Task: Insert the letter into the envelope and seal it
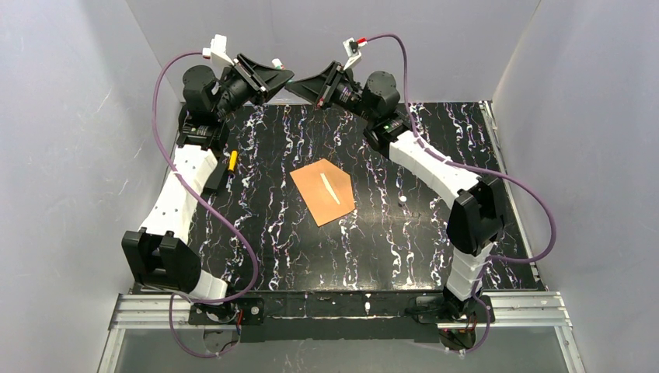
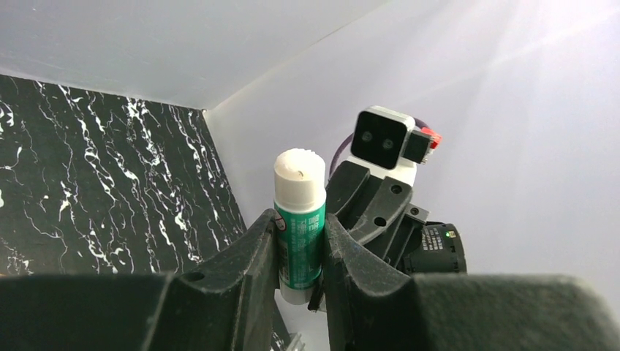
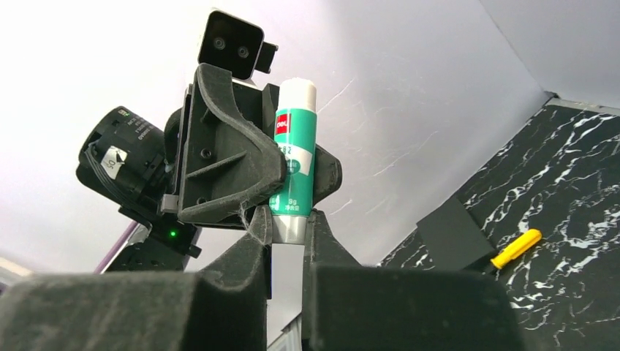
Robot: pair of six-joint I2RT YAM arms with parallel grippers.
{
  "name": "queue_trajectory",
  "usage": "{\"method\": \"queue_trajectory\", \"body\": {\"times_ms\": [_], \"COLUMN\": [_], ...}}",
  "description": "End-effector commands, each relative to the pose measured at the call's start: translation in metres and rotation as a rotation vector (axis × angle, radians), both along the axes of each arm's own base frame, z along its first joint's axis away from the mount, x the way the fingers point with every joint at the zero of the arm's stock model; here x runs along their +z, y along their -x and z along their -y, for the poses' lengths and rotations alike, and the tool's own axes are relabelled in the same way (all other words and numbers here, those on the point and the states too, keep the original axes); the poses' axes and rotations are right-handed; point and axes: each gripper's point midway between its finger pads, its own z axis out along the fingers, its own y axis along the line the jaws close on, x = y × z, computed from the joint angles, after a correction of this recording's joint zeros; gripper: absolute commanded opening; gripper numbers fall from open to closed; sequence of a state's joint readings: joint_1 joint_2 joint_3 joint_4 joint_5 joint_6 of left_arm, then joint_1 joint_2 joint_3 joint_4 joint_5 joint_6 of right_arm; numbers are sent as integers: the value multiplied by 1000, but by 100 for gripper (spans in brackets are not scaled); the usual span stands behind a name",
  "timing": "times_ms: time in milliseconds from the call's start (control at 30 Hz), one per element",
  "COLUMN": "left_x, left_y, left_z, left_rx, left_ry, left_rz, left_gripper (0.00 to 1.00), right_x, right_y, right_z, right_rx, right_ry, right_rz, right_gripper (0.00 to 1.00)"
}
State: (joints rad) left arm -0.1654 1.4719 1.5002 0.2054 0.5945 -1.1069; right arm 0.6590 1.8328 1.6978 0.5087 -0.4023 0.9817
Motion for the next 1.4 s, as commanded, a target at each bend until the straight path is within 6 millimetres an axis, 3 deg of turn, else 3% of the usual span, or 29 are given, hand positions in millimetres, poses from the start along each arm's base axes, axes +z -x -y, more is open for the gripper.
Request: {"method": "queue_trajectory", "body": {"times_ms": [0, 100, 300, 533, 667, 833, 1000, 1033, 1167, 1367], "left_x": [16, 30, 80, 108, 111, 114, 114, 114, 107, 106], "left_y": [13, 24, 64, 92, 94, 86, 80, 79, 72, 68], "left_z": [3, 6, 7, 5, 6, 3, 3, 3, 0, -3], "left_rx": [-45, -89, -194, -234, -238, -207, -200, -197, -157, -131], "left_ry": [10, 10, 56, 80, 65, 102, 135, 138, 143, 158], "left_rz": [59, 149, 461, 695, 757, 767, 732, 722, 684, 662], "left_gripper": [0, 0, 0, 0, 0, 0, 0, 2, 33, 41], "right_x": [27, 48, 92, 104, 107, 111, 102, 100, 91, 84], "right_y": [1, 6, 27, 36, 38, 39, 37, 38, 33, 27], "right_z": [7, 21, 60, 88, 103, 94, 76, 72, 61, 56], "right_rx": [32, 91, 282, 396, 441, 430, 392, 385, 343, 306], "right_ry": [-108, -232, -519, -744, -858, -800, -668, -637, -553, -515], "right_rz": [7, -12, -28, -82, -88, -79, -63, -54, -48, -53], "right_gripper": [1, 1, 1, 1, 1, 1, 1, 1, 1, 1]}}
